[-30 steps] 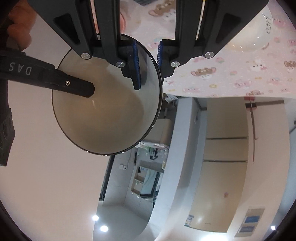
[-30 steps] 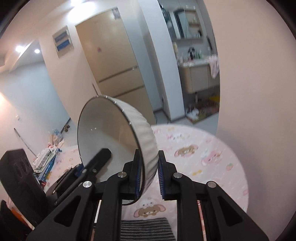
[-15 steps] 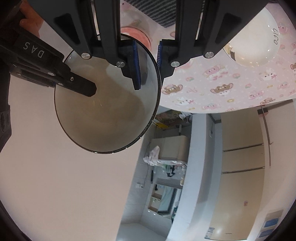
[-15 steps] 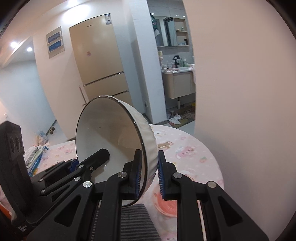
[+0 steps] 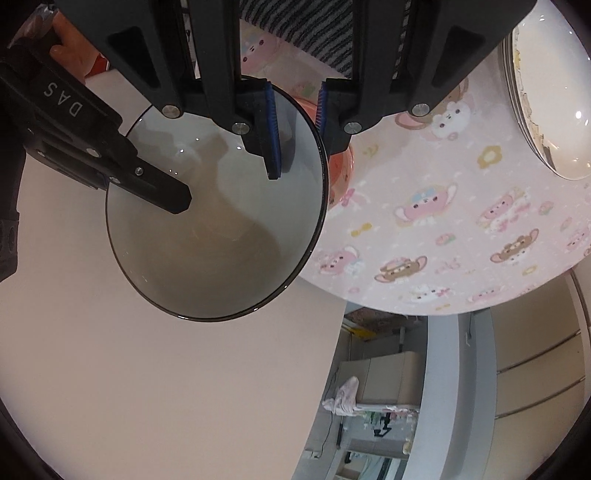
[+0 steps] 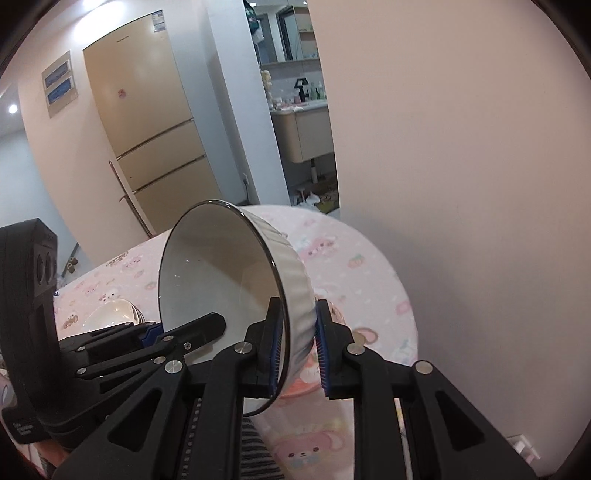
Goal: Organize plates and bowls
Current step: 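Lift the white bowl with both grippers and carry it over the pink bowl, then lower the white bowl into the pink bowl with both grippers, then open both grippers and grip the rims of the nested bowls, then lift the nested bowls with both grippers and carry them toward the plate stack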
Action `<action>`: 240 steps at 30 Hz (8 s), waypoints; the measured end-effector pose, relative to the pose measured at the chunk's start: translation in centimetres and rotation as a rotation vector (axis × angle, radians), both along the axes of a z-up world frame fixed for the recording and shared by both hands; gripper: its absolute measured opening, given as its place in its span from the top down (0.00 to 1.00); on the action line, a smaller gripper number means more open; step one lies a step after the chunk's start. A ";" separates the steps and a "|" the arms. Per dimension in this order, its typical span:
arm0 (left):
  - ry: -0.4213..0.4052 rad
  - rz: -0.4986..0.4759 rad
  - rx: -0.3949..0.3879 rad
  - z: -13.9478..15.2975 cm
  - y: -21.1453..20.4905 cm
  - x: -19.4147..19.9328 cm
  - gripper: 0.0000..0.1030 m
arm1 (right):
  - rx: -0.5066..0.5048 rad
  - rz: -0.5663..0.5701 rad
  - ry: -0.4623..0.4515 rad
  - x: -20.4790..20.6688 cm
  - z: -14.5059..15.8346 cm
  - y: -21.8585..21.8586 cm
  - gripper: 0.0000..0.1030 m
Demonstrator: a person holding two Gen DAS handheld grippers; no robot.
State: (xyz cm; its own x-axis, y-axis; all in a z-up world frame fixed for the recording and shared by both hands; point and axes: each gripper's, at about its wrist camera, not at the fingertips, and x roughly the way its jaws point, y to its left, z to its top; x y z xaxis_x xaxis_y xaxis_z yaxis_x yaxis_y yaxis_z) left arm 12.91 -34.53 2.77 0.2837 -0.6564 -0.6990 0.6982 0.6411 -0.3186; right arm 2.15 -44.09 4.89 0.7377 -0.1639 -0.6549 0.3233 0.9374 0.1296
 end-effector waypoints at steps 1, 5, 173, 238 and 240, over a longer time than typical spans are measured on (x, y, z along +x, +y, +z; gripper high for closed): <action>-0.001 -0.002 0.010 -0.3 -0.2 -0.1 0.84 | 0.006 0.001 0.005 -0.1 -0.3 -0.2 0.84; -0.007 -0.009 0.057 -1.1 -0.9 -0.3 0.83 | 0.001 -0.004 0.032 0.1 -1.5 -0.9 0.84; 0.305 0.168 -0.025 -8.4 -2.0 5.0 0.21 | 0.610 0.096 0.092 3.8 -12.3 -10.7 0.52; -0.066 0.580 -0.137 8.1 15.8 -1.3 0.54 | 0.653 0.309 -0.053 9.2 -1.0 7.0 0.57; -0.069 0.605 -0.140 8.7 17.6 -1.3 0.54 | 0.641 0.333 -0.056 9.5 -0.5 8.6 0.57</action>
